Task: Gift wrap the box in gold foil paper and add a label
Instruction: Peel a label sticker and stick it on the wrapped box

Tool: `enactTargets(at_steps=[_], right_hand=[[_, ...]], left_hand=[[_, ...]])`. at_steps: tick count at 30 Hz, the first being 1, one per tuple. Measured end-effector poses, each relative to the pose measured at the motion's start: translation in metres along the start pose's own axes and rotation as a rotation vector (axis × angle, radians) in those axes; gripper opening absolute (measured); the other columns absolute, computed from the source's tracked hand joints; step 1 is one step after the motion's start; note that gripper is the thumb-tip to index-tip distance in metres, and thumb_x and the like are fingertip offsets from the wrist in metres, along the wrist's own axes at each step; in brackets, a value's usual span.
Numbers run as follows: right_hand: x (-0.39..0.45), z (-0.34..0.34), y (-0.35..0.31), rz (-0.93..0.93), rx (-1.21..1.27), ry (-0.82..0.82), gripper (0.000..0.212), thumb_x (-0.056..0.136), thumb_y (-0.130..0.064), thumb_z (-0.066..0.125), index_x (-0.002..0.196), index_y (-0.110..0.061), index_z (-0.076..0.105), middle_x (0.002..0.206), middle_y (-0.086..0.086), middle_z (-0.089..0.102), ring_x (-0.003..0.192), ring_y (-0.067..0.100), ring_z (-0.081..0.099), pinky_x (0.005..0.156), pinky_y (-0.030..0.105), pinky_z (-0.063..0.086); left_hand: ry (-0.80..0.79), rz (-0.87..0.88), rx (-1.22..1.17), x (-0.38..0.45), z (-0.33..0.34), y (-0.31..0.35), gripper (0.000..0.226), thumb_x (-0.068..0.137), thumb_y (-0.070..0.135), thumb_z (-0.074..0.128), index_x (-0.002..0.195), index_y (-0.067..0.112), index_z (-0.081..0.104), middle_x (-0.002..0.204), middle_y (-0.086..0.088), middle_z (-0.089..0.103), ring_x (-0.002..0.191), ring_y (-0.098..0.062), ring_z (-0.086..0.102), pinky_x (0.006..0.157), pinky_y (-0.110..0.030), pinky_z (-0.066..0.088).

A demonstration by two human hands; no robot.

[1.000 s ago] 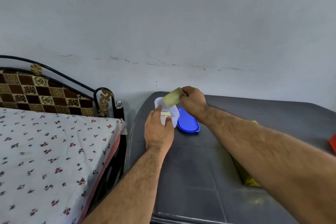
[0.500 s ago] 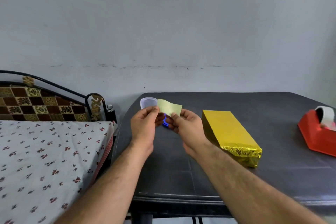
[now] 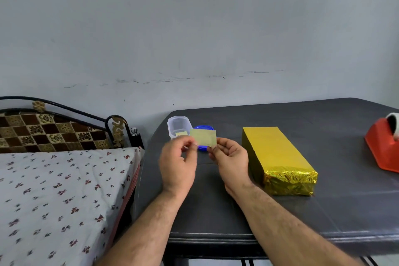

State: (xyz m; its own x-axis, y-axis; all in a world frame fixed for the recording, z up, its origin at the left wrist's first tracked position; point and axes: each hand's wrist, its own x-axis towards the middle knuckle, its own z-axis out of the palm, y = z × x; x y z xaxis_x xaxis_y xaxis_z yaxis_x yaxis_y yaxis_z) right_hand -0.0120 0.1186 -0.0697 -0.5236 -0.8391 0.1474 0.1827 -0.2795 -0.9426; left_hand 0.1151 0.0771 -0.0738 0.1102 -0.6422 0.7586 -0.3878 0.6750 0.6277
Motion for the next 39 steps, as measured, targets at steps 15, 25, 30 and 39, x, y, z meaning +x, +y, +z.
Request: enactTargets(at_steps=[15,25,30,39], right_hand=[[-0.018,-0.012,-0.006,-0.003,-0.09,-0.283,0.036,0.1,0.012,0.06,0.104,-0.02,0.075,0.099,0.001,0.082,0.1,0.016,0.078,0.089,0.028,0.063],[-0.025,-0.013,-0.001,-0.132,-0.296,-0.117,0.032,0.094,0.003,0.072,0.098,-0.028,0.077,0.096,-0.001,0.081,0.093,0.013,0.079,0.09,0.039,0.065],[-0.025,-0.015,-0.003,-0.147,-0.311,-0.077,0.026,0.089,-0.002,0.08,0.104,-0.023,0.077,0.096,-0.005,0.081,0.093,0.009,0.078,0.088,0.034,0.065],[-0.019,-0.015,-0.001,-0.137,-0.326,-0.037,0.024,0.089,-0.002,0.081,0.106,-0.017,0.072,0.092,-0.002,0.08,0.088,0.009,0.078,0.086,0.034,0.066]], left_hand=[[-0.269,-0.102,-0.046,-0.009,0.003,-0.002,0.015,0.084,0.02,0.088,0.099,0.02,0.086,0.093,0.012,0.08,0.087,0.002,0.073,0.082,-0.013,0.054],[-0.302,-0.004,0.03,-0.016,0.0,0.008,0.006,0.094,0.011,0.072,0.09,0.014,0.075,0.087,0.009,0.071,0.077,-0.008,0.064,0.067,-0.015,0.049],[-0.36,-0.152,-0.115,-0.013,0.004,0.006,0.013,0.098,0.01,0.068,0.09,0.017,0.074,0.087,0.015,0.072,0.086,-0.002,0.067,0.073,-0.007,0.048],[-0.375,-0.41,-0.418,-0.009,0.007,0.003,0.022,0.098,0.002,0.064,0.094,0.013,0.082,0.092,-0.002,0.081,0.095,-0.018,0.075,0.09,-0.031,0.06]])
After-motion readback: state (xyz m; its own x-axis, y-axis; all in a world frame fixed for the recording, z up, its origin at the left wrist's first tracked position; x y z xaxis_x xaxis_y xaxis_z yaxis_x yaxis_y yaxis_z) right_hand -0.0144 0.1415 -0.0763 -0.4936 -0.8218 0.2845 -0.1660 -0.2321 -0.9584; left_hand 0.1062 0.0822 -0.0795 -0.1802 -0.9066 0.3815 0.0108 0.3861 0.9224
